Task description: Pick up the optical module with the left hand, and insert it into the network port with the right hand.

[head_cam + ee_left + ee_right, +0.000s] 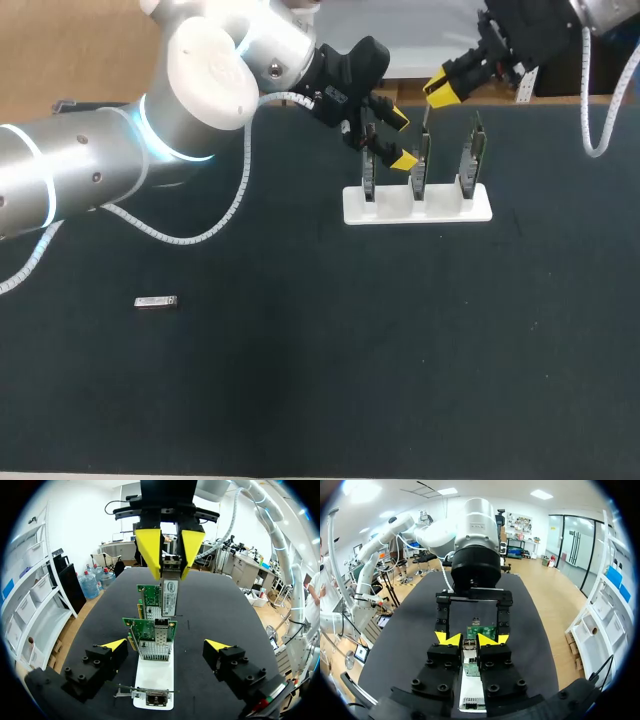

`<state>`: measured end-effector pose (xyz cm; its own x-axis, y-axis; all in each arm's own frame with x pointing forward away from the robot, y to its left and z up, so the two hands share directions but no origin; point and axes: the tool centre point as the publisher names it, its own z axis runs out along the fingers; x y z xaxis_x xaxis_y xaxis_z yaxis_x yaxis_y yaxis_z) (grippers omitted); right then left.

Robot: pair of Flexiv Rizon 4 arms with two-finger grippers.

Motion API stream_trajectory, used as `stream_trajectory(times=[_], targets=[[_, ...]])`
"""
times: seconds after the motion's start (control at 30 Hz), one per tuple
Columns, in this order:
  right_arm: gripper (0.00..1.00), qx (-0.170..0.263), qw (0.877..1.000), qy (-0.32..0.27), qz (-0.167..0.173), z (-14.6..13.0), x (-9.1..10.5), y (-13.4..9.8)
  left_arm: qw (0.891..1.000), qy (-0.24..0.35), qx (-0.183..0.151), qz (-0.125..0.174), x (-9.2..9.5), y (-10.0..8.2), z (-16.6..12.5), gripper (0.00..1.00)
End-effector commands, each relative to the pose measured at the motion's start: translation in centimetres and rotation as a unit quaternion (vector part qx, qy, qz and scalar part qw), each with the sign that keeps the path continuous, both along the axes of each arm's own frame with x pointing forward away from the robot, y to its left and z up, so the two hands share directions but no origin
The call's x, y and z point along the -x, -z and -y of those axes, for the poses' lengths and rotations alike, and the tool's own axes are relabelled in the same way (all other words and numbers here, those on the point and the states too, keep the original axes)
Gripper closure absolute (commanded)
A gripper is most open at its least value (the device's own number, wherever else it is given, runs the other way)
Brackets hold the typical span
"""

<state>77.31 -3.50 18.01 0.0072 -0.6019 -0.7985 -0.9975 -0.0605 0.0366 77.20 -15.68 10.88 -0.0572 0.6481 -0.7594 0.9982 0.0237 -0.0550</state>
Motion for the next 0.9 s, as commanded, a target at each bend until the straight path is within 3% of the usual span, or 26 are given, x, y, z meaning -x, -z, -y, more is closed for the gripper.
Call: stream_trajectory(times=[0.03,0.9], targets=[[1.0,0.006,1.0,0.001,0.0,-0.2,-0.1,0.2,1.0,0.001,-0.003,-0.002,-0.2,0.0,0.1,0.0],[1.0,0.011,1.0,0.007,-0.011,-0.6,-0.4,1.2,1.0,0.001,-0.003,-0.002,-0.2,0.0,0.1,0.0]])
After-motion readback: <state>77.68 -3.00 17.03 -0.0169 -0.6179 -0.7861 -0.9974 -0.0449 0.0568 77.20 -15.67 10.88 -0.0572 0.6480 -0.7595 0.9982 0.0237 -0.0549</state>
